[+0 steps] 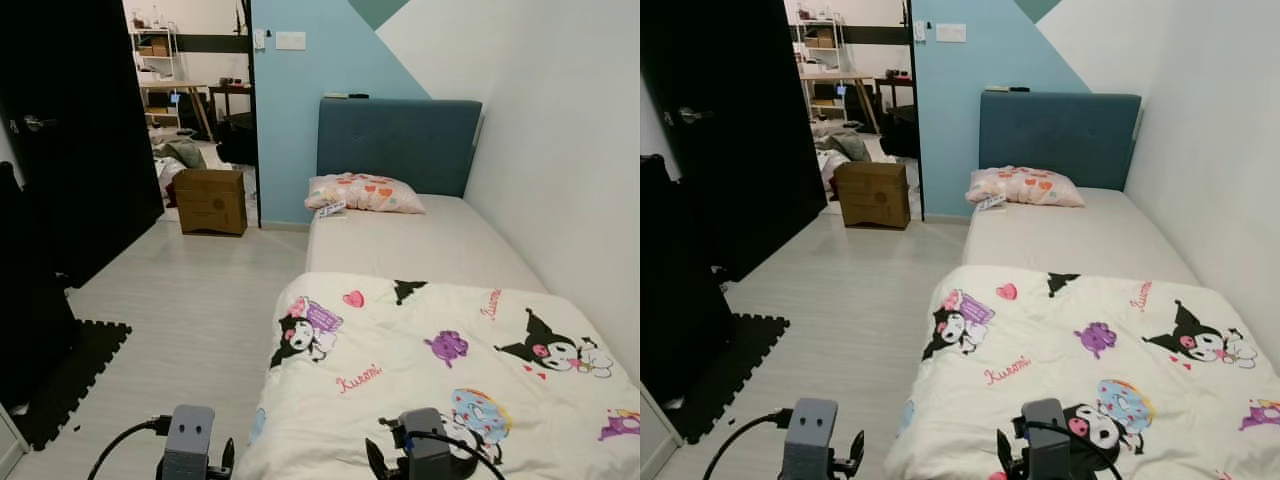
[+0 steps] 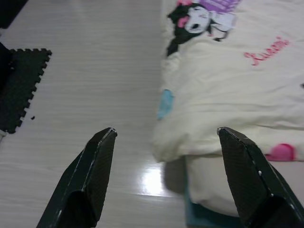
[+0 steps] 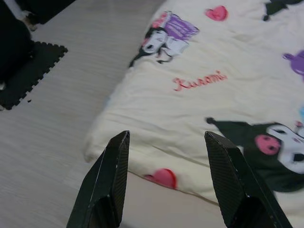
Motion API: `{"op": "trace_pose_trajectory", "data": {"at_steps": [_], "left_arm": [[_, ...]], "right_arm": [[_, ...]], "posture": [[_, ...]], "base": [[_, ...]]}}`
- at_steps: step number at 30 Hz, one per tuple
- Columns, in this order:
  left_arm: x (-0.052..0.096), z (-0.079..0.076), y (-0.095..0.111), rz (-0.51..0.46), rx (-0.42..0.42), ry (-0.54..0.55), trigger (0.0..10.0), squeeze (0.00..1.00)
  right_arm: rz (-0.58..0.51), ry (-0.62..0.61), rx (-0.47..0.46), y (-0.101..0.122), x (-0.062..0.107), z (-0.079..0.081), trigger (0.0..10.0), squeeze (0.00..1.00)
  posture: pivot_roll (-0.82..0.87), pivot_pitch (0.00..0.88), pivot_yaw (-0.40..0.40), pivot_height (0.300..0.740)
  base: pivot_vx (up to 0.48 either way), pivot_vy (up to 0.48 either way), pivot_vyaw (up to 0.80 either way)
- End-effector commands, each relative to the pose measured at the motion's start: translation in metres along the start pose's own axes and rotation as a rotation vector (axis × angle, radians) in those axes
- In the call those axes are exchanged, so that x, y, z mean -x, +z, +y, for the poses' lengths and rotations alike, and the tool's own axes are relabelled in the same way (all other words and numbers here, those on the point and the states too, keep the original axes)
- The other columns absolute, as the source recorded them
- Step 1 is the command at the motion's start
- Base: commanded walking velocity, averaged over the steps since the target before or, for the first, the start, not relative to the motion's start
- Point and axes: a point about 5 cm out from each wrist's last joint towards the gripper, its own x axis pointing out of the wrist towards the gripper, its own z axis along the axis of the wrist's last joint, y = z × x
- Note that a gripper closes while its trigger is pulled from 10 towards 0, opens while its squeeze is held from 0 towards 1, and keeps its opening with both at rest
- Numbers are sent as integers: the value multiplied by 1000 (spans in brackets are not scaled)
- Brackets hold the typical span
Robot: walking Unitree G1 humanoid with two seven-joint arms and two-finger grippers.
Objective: Clean up the room
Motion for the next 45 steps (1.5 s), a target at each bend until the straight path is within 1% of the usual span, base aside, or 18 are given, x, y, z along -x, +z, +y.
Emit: {"op": "trace_pose_trajectory", "data": {"at_steps": [1, 34, 36, 38, 39, 42, 45], "left_arm": [[1, -2, -6, 32, -2, -13, 10000, 0], [1, 1, -5, 26, 4, -5, 10000, 0], [2, 1, -2, 7, 49, -9, 10000, 0], [2, 1, -2, 7, 49, -9, 10000, 0], [3, 0, -1, 4, 74, -13, 10000, 0], [4, 0, 0, -1, 96, -20, 10000, 0], [4, -1, 0, -4, 99, -20, 10000, 0]], "right_arm": [[7, -17, -16, -3, 2, -2, 10000, 0], [13, -22, -19, -4, 5, -3, 10000, 0], [12, -23, -21, -4, 5, -4, 10000, 0], [12, -23, -21, -4, 5, -4, 10000, 0], [13, -24, -21, -4, 5, -4, 10000, 0], [13, -23, -21, -4, 5, -3, 10000, 0], [13, -23, -22, -4, 5, -3, 10000, 0]], "posture": [[-14, 113, -19, 740], [-20, 131, -21, 740], [-22, 133, -21, 740], [-22, 133, -21, 740], [-21, 136, -21, 740], [-20, 137, -21, 740], [-19, 137, -21, 740]], "base": [[0, -431, 0], [0, -429, 0], [0, 266, 0], [0, 266, 0], [0, 480, 0], [0, 480, 0], [0, 480, 0]]}}
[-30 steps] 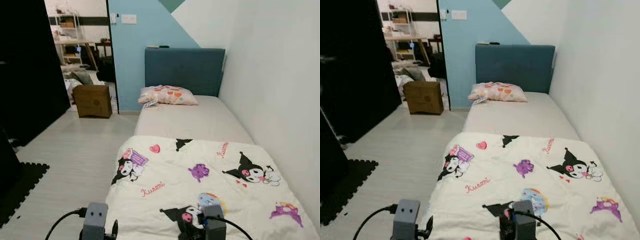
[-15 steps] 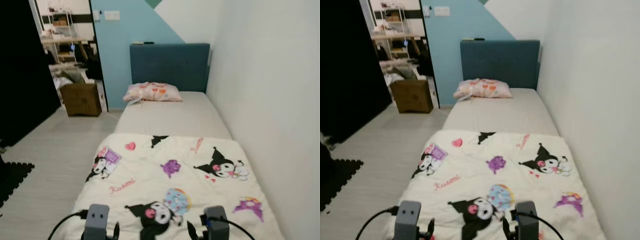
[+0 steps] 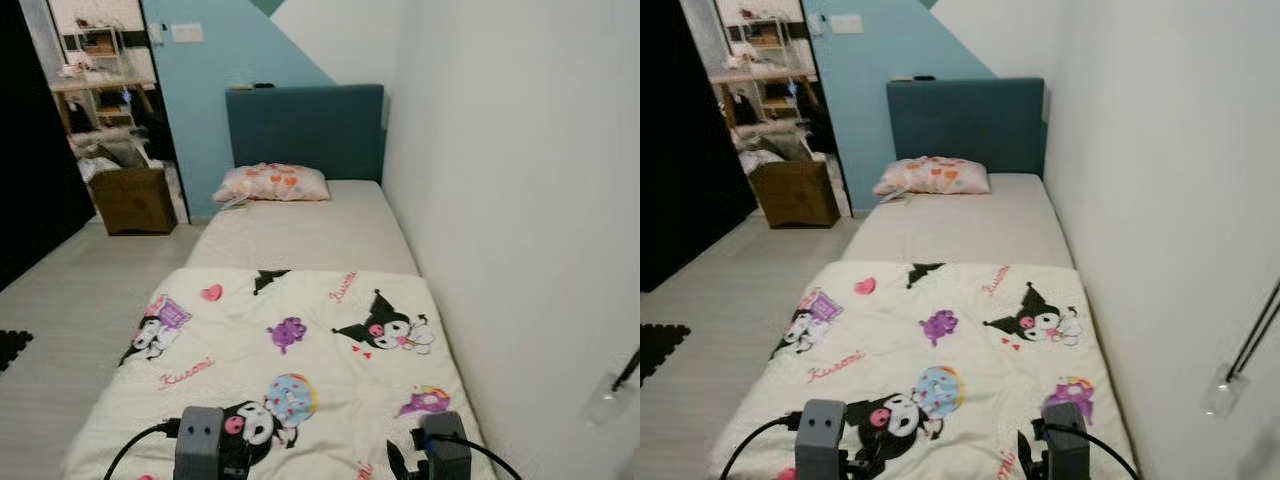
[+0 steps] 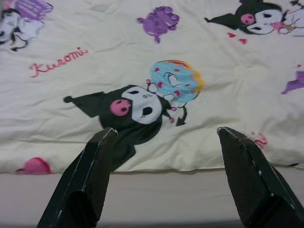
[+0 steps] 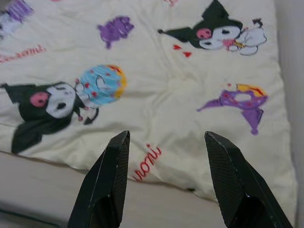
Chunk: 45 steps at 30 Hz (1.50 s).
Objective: Clean up the room
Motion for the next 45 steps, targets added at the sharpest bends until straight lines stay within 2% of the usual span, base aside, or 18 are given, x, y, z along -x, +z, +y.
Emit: {"op": "trace_pose_trajectory", "data": {"at_steps": [1, 11, 26, 33, 45], "left_arm": [[5, 8, -7, 27, 4, 27, 10000, 0], [3, 14, -3, 3, -65, 40, 10000, 0], [-6, 15, -5, 56, -135, 1, 10000, 0], [-6, 13, -10, 79, -93, 4, 10000, 0], [-3, 8, -11, 73, -119, -36, 10000, 0]], "right_arm": [[15, 19, -22, -4, 0, 8, 10000, 0], [15, 16, -26, -4, 0, 10, 10000, 0], [10, -50, -31, -2, -2, 1, 10000, 0], [4, -90, -17, 7, -9, -12, 10000, 0], [1, -88, -21, 9, -12, -14, 10000, 0]], "posture": [[-18, 136, -20, 740], [-16, 133, -13, 740], [-16, 120, -4, 740], [-19, 116, -10, 730], [-19, 127, -14, 690]], "base": [[0, 480, 0], [0, 91, 0], [0, 0, 0], [0, 0, 0], [0, 0, 0]]}}
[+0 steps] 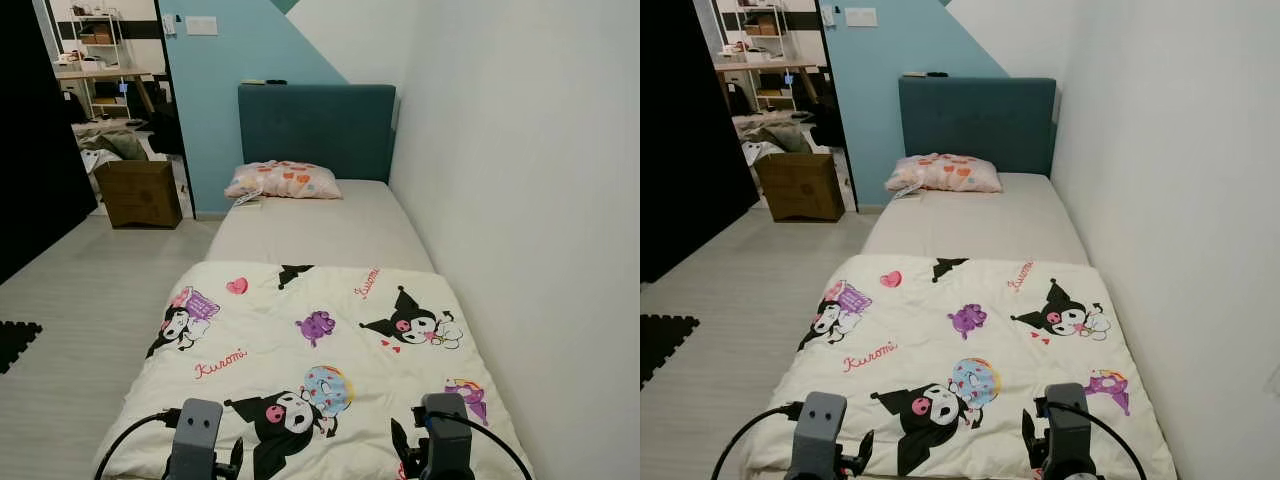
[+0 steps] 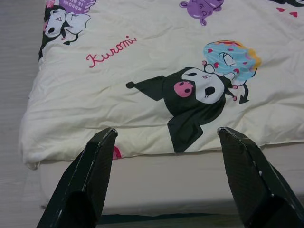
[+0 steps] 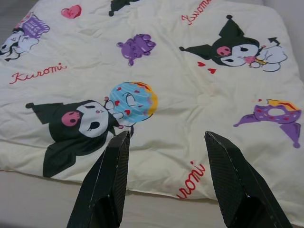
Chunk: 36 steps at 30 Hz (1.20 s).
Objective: Clean up the room
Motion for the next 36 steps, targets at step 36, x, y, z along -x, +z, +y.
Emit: {"op": "trace_pose_trajectory", "data": {"at_steps": [36], "left_arm": [[-1, -1, -4, 19, -37, -18, 10000, 0]], "right_arm": [[39, 24, -6, -7, 0, 2, 10000, 0]], "posture": [[-22, 143, -25, 630]], "base": [[0, 0, 0]]}}
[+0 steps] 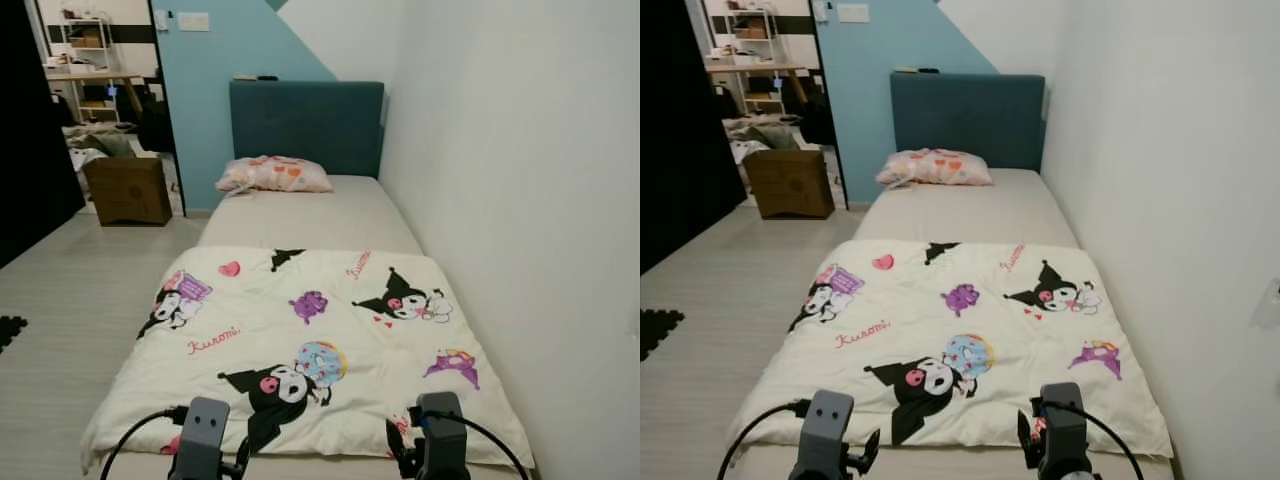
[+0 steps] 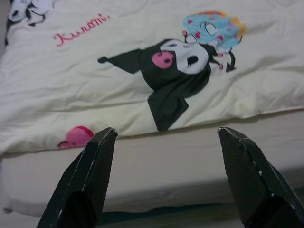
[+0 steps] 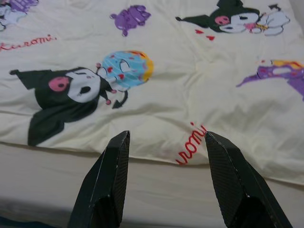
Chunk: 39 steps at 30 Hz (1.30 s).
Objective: Clean up the room
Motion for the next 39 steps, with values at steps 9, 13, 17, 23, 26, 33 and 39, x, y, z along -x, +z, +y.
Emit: {"op": "trace_pose_trajectory", "data": {"at_steps": [9, 13, 17, 23, 26, 33, 39], "left_arm": [[2, 3, -8, 33, -15, 9, 10000, 0], [5, 1, -9, 36, -9, 11, 10000, 0], [6, 2, -10, 37, -10, 14, 10000, 0], [8, 5, -11, 36, -11, 28, 10000, 0], [9, 5, -11, 37, -11, 30, 10000, 0], [11, 4, -12, 38, -10, 30, 10000, 0], [12, 7, -9, 13, -17, 62, 10000, 0]], "right_arm": [[32, 1, -3, -5, 1, -1, 10000, 0], [34, 14, -9, -5, 1, 0, 10000, 0], [35, 22, -7, -5, 1, 1, 10000, 0], [36, 38, 9, -5, 2, 3, 10000, 0], [39, 41, 13, -6, 3, 3, 10000, 0], [37, 49, 18, -5, 3, 3, 10000, 0], [42, 84, 28, -3, 1, 7, 10000, 0]], "posture": [[-23, 146, -26, 630], [-20, 156, -33, 615], [-19, 156, -37, 605], [-21, 158, -46, 600], [-22, 157, -46, 600], [-24, 160, -52, 600], [-18, 185, -59, 585]], "base": [[0, 0, 0], [0, 0, 0], [0, 0, 0], [0, 0, 0], [0, 0, 0], [0, 0, 0], [0, 0, 0]]}}
